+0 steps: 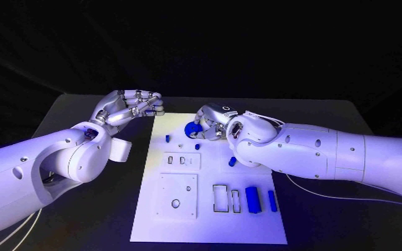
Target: Assemble the parts on the task board
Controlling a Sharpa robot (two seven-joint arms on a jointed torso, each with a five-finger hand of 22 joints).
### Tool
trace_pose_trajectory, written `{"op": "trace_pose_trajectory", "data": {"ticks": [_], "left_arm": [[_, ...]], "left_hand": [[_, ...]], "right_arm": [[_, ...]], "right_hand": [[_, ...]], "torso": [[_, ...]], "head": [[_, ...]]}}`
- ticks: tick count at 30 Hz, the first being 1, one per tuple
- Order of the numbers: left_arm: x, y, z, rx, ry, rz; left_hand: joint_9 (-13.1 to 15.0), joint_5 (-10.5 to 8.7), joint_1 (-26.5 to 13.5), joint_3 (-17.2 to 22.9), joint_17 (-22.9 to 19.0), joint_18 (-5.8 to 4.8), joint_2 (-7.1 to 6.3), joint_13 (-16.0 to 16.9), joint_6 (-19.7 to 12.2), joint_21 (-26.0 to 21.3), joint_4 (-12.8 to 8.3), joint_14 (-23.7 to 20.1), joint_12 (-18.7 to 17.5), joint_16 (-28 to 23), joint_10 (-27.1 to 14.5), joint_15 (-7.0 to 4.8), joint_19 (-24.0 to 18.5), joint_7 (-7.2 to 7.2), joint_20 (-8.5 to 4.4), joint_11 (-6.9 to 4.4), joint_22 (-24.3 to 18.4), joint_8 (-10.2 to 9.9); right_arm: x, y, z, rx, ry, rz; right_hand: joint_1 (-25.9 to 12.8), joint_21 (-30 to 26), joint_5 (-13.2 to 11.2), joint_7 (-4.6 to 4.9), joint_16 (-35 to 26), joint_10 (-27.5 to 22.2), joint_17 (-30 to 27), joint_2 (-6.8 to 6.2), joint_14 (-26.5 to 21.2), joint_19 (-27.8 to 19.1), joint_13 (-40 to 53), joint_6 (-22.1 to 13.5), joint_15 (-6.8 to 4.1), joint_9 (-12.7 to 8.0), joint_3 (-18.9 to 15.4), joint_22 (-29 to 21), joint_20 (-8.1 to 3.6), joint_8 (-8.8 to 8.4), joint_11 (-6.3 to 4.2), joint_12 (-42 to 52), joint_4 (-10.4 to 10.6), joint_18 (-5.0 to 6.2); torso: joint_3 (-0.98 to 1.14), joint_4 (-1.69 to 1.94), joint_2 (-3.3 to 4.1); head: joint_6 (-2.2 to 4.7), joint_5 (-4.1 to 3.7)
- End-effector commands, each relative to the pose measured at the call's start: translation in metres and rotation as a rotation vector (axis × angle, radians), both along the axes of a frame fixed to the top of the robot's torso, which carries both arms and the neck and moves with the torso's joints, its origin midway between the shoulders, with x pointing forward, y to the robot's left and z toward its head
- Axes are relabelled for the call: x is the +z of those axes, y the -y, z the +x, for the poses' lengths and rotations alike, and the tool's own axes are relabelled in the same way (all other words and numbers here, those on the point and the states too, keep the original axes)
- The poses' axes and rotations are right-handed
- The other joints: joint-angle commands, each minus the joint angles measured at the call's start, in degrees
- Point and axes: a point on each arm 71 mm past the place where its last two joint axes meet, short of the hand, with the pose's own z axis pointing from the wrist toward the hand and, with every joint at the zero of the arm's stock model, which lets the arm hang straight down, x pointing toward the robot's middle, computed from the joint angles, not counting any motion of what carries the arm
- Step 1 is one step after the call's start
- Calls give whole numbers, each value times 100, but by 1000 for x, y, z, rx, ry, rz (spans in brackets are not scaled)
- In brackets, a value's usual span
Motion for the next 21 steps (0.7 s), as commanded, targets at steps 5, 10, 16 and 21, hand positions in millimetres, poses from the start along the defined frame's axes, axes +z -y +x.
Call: {"op": "trace_pose_trajectory", "data": {"ticks": [5,10,16,21], "left_arm": [[1,1,-1,-16,2,-10],[1,0,0,-13,2,-9],[1,-1,0,-8,3,-7],[0,-1,1,-9,2,-7]], "left_hand": [[2,-22,-33,25,9,80,-30,9,-3,-23,5,-15,-38,-24,52,22,33,12,19,-6,-9,-12],[2,-22,-33,25,9,80,-30,9,-3,-23,5,-15,-38,-24,52,22,33,12,19,-6,-9,-12],[2,-23,-40,35,16,79,-33,8,-6,-29,2,-17,-45,-31,52,24,35,15,19,-4,-10,-16],[2,-23,-40,35,16,79,-33,8,-6,-29,2,-17,-45,-31,52,24,35,15,19,-4,-10,-16]], "right_arm": [[-4,9,-8,-5,-23,-16],[3,21,-17,-9,10,20],[14,43,-27,-31,42,55],[30,72,-34,-65,55,108]], "right_hand": [[-50,45,1,0,39,239,1148,11,535,45,997,30,-38,-10,-33,656,6,-2,-37,23,3,-44],[-23,71,5,-9,44,257,1173,-8,540,66,1023,56,-44,-3,-20,683,1,4,-44,48,-9,-51],[5,96,7,-16,48,266,1192,-22,544,84,1034,77,-50,2,-6,709,-3,9,-51,59,-12,-59],[106,82,8,-28,44,260,1168,-68,539,77,1021,106,-61,9,29,700,-14,8,-63,46,-18,-55]], "torso": [[1,0,-1],[3,-10,-8],[8,-38,-24],[33,-78,-62]], "head": [[-5,22],[-4,27],[19,17],[30,8]]}}
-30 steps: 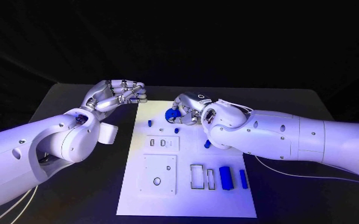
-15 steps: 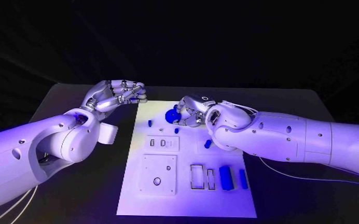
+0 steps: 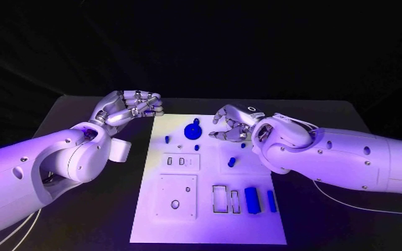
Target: Assemble the parts on the task board
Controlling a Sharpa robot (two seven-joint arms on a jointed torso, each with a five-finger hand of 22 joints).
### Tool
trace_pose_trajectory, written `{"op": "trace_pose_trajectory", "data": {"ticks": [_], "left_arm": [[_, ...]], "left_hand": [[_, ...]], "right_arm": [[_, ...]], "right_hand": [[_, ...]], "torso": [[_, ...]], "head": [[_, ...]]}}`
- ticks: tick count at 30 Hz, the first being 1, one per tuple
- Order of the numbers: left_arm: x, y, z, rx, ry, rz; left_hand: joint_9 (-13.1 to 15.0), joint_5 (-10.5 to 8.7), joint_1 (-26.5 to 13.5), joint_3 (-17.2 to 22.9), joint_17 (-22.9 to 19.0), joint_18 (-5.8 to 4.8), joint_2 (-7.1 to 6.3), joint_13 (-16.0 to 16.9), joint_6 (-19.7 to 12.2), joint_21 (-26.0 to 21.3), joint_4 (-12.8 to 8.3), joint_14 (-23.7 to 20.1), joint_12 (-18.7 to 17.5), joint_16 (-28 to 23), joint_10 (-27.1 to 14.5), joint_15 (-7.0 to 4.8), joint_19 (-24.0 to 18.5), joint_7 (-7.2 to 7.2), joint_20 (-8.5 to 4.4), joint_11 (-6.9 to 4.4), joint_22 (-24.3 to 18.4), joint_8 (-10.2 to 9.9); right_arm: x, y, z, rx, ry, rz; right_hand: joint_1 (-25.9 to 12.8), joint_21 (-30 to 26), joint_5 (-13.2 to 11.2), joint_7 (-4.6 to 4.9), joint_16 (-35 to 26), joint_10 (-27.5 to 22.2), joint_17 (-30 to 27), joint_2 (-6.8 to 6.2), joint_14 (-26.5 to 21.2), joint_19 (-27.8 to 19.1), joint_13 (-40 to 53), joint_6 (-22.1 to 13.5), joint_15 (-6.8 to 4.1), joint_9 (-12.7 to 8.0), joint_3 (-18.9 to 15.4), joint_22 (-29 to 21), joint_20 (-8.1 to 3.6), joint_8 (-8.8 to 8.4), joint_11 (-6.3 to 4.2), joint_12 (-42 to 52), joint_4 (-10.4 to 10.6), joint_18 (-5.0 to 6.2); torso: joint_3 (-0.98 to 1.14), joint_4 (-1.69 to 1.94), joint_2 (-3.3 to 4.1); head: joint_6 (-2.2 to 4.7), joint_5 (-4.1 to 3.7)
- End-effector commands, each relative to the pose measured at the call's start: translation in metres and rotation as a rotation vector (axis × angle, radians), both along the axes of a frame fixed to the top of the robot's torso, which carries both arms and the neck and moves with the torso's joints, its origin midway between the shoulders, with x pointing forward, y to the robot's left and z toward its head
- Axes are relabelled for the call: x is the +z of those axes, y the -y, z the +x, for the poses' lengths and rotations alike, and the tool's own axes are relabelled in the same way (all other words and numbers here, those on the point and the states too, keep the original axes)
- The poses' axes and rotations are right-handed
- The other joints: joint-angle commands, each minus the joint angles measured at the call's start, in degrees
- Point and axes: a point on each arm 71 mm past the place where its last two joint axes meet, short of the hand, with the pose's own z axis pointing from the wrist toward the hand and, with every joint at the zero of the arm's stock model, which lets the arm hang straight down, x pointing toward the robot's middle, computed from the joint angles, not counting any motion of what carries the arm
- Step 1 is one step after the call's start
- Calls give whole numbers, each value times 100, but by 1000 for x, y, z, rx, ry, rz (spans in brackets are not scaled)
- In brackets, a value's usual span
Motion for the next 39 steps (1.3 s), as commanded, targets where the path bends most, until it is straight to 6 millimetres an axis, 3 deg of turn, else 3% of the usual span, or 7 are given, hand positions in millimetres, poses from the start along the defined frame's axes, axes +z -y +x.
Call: {"op": "trace_pose_trajectory", "data": {"ticks": [1,8,17,20,26,33,39], "left_arm": [[1,3,0,-18,3,-11],[-2,5,1,-24,-1,-13],[-4,6,1,-29,-8,-15],[-5,6,1,-30,-10,-15],[-6,7,1,-33,-12,-16],[-6,6,2,-32,-13,-15],[-6,6,2,-33,-14,-15]], "left_hand": [[2,-24,-40,36,5,80,-33,8,-6,-30,2,-17,-16,-34,51,24,35,14,19,-4,-5,-16],[2,-24,-42,39,7,80,-35,8,-8,-32,1,-18,-18,-36,51,24,35,14,20,-3,-5,-17],[2,-25,-45,40,9,79,-39,7,-10,-34,0,-20,-21,-39,48,25,34,14,20,-2,-6,-19],[2,-25,-45,40,9,79,-39,7,-10,-34,0,-20,-21,-39,48,25,34,14,20,-2,-6,-19],[2,-25,-45,40,9,79,-39,7,-10,-34,0,-20,-21,-39,48,25,34,14,20,-2,-6,-19],[2,-25,-45,40,9,79,-39,7,-10,-34,0,-20,-21,-39,48,25,34,14,20,-2,-6,-19],[2,-25,-45,40,9,79,-39,7,-10,-34,0,-20,-21,-39,48,25,34,14,20,-2,-6,-19]], "right_arm": [[12,15,-3,-21,26,73],[17,75,3,-65,-57,211],[3,128,11,-99,-113,236],[-5,136,11,-106,-136,233],[-19,143,11,-113,-176,225],[-29,143,11,-113,-206,218],[-37,139,12,-121,-222,215]], "right_hand": [[156,-7,7,7,18,281,1159,-68,515,28,1021,61,-44,9,51,692,-20,-4,-46,20,-20,-52],[810,-269,-2,49,-32,140,951,-283,468,-150,836,-15,-25,0,178,483,-13,-114,-17,-177,-83,14],[1325,-464,-10,112,-59,7,872,-458,448,-275,693,-175,22,-16,34,349,27,-250,39,-334,-175,58],[1387,-477,149,126,-58,-7,877,-443,449,-280,680,-213,32,-20,-22,345,37,-280,51,-347,-152,60],[1409,-489,156,139,-59,-16,876,-436,449,-284,672,-254,43,-24,-114,342,46,-310,63,-355,-108,61],[1422,-465,195,136,-52,10,904,-390,456,-259,704,-211,48,-5,-245,373,55,-296,64,-319,-40,54],[1445,-424,225,123,-46,35,933,-325,462,-225,733,-154,40,11,-257,414,52,-269,53,-286,-30,43]], "torso": [[21,-40,-39],[43,-96,-98],[89,-117,-113],[97,-121,-107],[83,-96,-103],[68,-109,-108],[68,-98,-107]], "head": [[12,-8],[18,-25],[15,-47],[7,-46],[-9,-67],[-36,-56],[-50,-55]]}}
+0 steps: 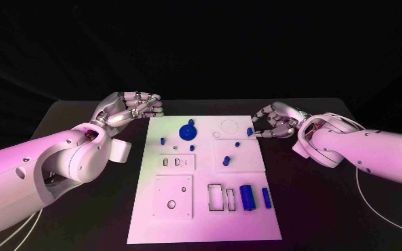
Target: Assemble the parts on the task board
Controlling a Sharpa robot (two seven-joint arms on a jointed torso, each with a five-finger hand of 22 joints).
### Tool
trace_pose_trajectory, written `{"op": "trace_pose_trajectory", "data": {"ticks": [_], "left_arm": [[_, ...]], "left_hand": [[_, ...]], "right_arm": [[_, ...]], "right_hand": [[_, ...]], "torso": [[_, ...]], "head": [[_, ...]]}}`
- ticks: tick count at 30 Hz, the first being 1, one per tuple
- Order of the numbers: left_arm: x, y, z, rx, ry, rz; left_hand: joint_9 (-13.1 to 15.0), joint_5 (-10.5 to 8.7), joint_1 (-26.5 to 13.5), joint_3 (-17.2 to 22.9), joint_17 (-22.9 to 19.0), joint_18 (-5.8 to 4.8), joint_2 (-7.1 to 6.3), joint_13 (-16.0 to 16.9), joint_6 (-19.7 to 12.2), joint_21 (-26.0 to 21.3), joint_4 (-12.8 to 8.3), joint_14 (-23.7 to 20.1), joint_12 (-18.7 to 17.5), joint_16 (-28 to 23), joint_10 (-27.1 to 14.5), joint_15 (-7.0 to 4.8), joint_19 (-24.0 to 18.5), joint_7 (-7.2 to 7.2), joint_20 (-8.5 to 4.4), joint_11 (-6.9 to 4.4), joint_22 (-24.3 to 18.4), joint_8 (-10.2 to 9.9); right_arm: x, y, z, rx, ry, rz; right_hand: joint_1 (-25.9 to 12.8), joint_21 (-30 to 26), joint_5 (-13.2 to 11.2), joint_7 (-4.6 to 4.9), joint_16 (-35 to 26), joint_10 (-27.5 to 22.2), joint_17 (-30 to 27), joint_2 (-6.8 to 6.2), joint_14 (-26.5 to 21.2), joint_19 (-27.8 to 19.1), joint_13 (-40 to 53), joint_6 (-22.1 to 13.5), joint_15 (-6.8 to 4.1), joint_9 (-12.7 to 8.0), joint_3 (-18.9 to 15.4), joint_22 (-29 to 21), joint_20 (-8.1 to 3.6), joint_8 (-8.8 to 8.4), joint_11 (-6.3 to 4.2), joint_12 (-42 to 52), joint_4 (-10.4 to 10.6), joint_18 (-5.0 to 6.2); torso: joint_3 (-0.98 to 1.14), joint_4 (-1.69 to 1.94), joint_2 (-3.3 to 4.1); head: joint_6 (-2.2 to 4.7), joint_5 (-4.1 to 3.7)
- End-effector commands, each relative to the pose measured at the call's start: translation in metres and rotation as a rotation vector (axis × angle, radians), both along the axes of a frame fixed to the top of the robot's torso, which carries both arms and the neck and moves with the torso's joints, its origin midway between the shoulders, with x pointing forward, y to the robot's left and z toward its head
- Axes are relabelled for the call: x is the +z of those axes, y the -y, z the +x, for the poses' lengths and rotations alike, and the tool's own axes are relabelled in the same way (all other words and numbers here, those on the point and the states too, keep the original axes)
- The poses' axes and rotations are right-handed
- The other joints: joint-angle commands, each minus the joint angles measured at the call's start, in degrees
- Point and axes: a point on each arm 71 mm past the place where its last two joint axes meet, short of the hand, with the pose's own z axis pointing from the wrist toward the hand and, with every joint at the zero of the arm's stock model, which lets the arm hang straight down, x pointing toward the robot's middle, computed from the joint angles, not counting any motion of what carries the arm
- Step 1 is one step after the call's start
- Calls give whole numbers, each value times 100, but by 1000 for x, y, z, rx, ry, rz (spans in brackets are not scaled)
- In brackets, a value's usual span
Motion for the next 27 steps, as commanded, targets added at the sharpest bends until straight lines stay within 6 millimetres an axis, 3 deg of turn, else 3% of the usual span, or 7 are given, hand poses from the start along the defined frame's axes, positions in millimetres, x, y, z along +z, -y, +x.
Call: {"op": "trace_pose_trajectory", "data": {"ticks": [1,27], "left_arm": [[1,3,-1,-21,1,-13],[1,2,-1,-20,-1,-12]], "left_hand": [[2,-25,-22,40,6,79,-16,8,-11,-34,0,-20,-21,-40,48,25,34,14,20,-2,-8,-19],[1,-26,-30,52,15,79,-20,7,-17,-44,-6,-26,-28,-52,41,28,33,15,22,0,-9,-25]], "right_arm": [[-6,-4,0,17,-28,1],[-19,-15,3,25,-53,-7]], "right_hand": [[31,62,34,8,-9,41,943,61,486,27,741,54,16,11,-25,428,-1,32,10,47,11,39],[195,230,53,-102,32,163,1108,357,524,158,885,492,-69,50,390,601,-76,144,-92,201,-4,-6]], "torso": [[-7,5,-9],[-4,3,-12]], "head": [[-11,8],[-67,19]]}}
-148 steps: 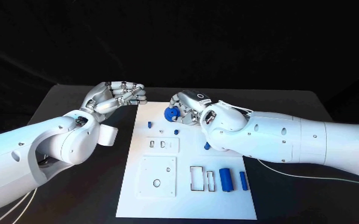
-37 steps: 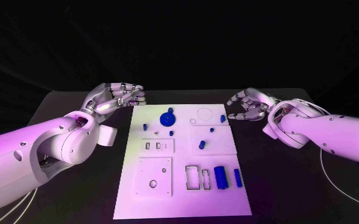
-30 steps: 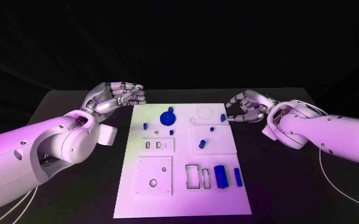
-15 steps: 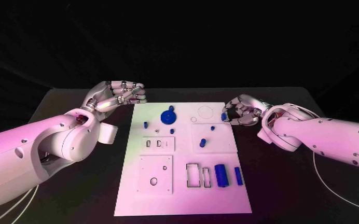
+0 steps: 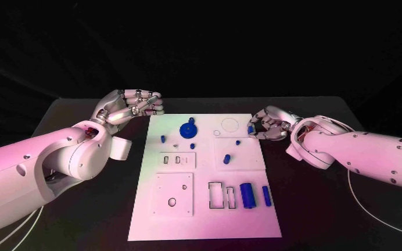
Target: Assemble the parts on the task board
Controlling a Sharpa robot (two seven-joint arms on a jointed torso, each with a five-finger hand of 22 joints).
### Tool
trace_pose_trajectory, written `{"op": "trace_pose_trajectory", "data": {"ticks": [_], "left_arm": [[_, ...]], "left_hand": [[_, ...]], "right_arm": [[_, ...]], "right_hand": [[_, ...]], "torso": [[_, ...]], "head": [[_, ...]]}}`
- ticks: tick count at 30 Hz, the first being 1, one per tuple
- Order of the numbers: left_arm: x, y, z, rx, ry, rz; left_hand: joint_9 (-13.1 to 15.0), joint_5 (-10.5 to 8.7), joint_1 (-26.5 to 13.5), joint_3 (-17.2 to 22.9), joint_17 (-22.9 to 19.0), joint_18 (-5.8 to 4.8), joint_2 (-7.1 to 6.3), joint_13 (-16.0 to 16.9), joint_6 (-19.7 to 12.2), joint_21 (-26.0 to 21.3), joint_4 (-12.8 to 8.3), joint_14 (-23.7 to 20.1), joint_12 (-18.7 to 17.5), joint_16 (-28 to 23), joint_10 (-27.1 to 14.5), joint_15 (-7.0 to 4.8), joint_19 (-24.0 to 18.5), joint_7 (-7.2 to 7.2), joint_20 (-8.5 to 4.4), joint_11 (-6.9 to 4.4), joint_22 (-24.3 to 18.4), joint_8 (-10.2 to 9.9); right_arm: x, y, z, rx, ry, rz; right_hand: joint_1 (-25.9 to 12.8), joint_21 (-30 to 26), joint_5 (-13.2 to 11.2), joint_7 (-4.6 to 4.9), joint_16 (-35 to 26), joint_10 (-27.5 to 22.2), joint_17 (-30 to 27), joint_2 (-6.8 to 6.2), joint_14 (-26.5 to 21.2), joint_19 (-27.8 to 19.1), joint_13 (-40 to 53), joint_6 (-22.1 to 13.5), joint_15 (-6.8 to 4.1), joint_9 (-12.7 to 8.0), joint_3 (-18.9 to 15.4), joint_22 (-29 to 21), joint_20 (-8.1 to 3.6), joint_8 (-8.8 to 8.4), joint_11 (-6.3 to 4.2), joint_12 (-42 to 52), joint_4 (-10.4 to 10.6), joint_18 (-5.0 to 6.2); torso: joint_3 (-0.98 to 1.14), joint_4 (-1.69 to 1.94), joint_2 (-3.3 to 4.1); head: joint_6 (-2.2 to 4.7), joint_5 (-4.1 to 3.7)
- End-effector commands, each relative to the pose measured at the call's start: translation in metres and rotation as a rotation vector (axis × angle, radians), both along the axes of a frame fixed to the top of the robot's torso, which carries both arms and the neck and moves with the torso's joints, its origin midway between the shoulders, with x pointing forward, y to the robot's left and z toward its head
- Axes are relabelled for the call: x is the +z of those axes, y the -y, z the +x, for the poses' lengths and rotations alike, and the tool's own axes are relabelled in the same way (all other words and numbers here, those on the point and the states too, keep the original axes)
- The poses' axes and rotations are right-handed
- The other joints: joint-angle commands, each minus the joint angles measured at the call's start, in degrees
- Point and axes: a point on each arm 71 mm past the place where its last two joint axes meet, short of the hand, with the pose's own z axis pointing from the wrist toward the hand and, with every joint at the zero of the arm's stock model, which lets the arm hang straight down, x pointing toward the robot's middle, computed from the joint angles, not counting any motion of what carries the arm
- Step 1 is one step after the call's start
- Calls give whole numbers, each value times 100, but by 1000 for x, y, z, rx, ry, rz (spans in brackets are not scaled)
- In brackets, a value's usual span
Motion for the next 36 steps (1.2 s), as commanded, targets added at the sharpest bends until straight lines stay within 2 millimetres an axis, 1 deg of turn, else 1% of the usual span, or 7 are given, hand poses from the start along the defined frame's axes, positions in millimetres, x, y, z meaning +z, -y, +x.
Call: {"op": "trace_pose_trajectory", "data": {"ticks": [1,12,15,17,21,30,36], "left_arm": [[1,2,-1,-18,1,-11],[1,2,-1,-18,0,-11],[1,2,-1,-18,0,-11],[1,2,-1,-18,0,-11],[1,2,-1,-19,-1,-11],[1,1,-1,-18,-1,-10],[0,1,0,-18,-2,-10]], "left_hand": [[1,-26,-30,37,5,79,-20,7,-17,-21,10,-26,-28,-30,41,28,33,15,22,0,-10,-25],[1,-26,-30,37,5,79,-20,7,-17,-21,10,-26,-28,-30,41,28,33,15,22,0,-10,-25],[1,-26,-30,37,5,79,-20,7,-17,-21,10,-26,-28,-30,41,28,33,15,22,0,-10,-25],[1,-26,-30,37,5,79,-20,7,-17,-21,10,-26,-28,-30,41,28,33,15,22,0,-10,-25],[1,-26,-30,37,5,79,-20,7,-17,-21,10,-26,-28,-30,41,28,33,15,22,0,-10,-25],[1,-26,-30,37,5,79,-20,7,-17,-21,10,-26,-28,-30,41,28,33,15,22,0,-10,-25],[1,-26,-30,37,5,79,-20,7,-17,-21,10,-26,-28,-30,41,28,33,15,22,0,-10,-25]], "right_arm": [[-2,0,0,5,-9,-12],[-1,0,0,-3,5,-10],[0,0,1,-10,17,-7],[2,0,1,-18,33,-3],[4,-1,0,-31,64,6],[10,-9,-6,-43,105,20],[22,-30,-13,-37,111,26]], "right_hand": [[28,21,34,-5,33,169,1108,71,502,50,888,78,-53,3,100,610,-11,28,-56,39,-2,-8],[32,40,34,-28,38,185,1130,103,507,64,908,151,-71,-3,255,633,-30,34,-77,59,-3,-14],[50,56,33,-65,40,202,1140,149,509,78,928,254,-96,7,415,654,-50,69,-108,79,-21,-18],[131,87,42,-114,43,227,1155,220,513,100,958,362,-137,30,630,685,-82,126,-153,108,-72,-25],[139,149,33,-179,54,276,1206,246,524,145,1014,505,-189,90,926,746,-132,239,-210,162,-139,-43],[4,180,17,-234,61,303,1237,168,531,169,1042,565,-232,182,1129,783,-178,371,-260,186,-222,-53],[-139,206,13,-248,63,302,1248,141,534,189,1036,542,-244,220,1207,811,-192,415,-273,177,-211,-61]], "torso": [[4,4,-4],[6,-5,-3],[6,-2,-3],[6,-1,-5],[5,0,-8],[5,-12,-14],[-1,-9,-26]], "head": [[-6,2],[-7,0],[-12,-5],[-14,-4],[-22,-2],[-28,7],[-38,10]]}}
